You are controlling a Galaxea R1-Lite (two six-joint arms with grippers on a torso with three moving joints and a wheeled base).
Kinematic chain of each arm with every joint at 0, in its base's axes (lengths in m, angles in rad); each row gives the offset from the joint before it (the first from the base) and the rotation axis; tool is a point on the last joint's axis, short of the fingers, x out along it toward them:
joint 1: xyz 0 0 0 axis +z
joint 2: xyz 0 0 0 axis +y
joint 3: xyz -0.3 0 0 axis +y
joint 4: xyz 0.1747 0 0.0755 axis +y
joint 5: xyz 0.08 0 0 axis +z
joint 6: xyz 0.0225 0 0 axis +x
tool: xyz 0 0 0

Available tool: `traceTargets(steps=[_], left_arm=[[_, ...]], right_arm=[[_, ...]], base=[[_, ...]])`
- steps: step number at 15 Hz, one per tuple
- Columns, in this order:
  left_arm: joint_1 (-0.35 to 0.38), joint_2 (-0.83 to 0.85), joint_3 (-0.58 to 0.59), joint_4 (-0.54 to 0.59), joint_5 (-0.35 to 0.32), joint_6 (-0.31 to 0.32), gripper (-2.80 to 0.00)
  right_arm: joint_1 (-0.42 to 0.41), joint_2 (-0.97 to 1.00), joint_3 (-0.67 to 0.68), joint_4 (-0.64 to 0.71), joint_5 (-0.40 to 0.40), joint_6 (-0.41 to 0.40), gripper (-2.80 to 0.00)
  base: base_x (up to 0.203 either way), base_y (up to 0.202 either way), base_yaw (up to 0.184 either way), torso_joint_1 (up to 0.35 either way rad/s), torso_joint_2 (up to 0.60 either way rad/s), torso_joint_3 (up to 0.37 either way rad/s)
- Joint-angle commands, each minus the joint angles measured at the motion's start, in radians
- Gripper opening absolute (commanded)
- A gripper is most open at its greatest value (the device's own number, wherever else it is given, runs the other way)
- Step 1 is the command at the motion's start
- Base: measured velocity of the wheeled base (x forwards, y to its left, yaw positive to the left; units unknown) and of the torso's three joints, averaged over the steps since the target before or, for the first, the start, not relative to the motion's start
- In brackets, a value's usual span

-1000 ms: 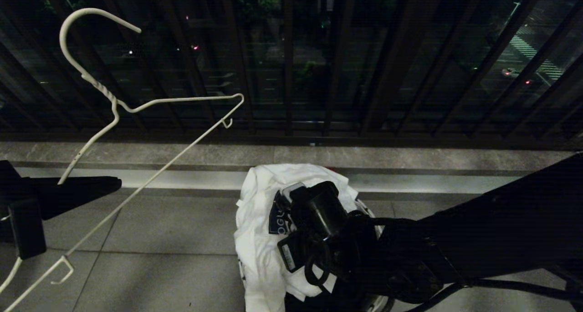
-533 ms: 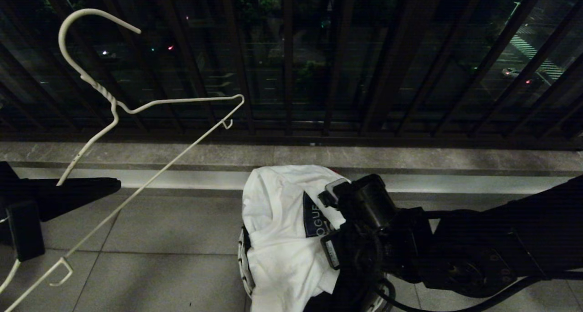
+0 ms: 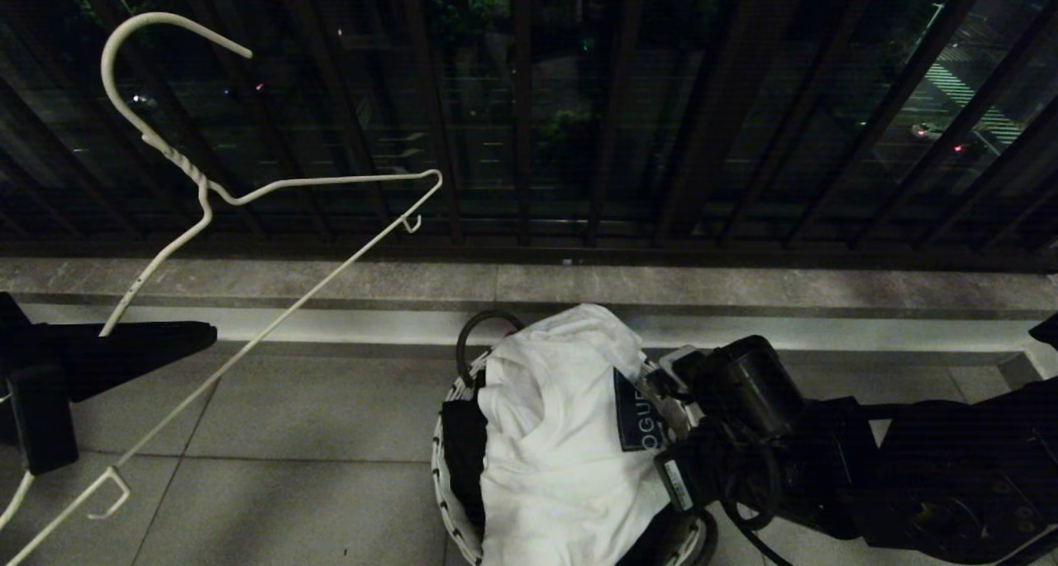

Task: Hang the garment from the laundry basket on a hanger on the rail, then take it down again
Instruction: Pick up clothes from the basket

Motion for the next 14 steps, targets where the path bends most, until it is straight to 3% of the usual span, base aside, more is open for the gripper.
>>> traceTargets(steps=[1,9,10,14], left_arm=[[-0.002,-0.004,0.002,0.001,-0.003,0.001,-2.8],[-0.001,0.001,0.0,0.0,-0.003,0.001,-2.8],[-0.001,0.002,0.0,-0.001,-0.003,0.002,-2.8],[0.0,-0.003,0.0,-0.001,-0.003,0.002,-2.8]], right_arm=[[-0.012,-0.012,0.043,-0.003,-0.001,0.002,-2.8],[-0.021,0.086,0.068,-0.024,0.001,-0.009,-2.8],[-0.02,0.073,0.068,-0.029,0.001,-0.026,0.0],[-0.019,-0.062,0.048,-0.012,0.0,-0.077,0.0]], base=[[0.0,0.0,0.0,0.0,0.0,0.0],[0.0,0.0,0.0,0.0,0.0,0.0],[0.0,0.0,0.0,0.0,0.0,0.0],[0.0,0.0,0.0,0.0,0.0,0.0]])
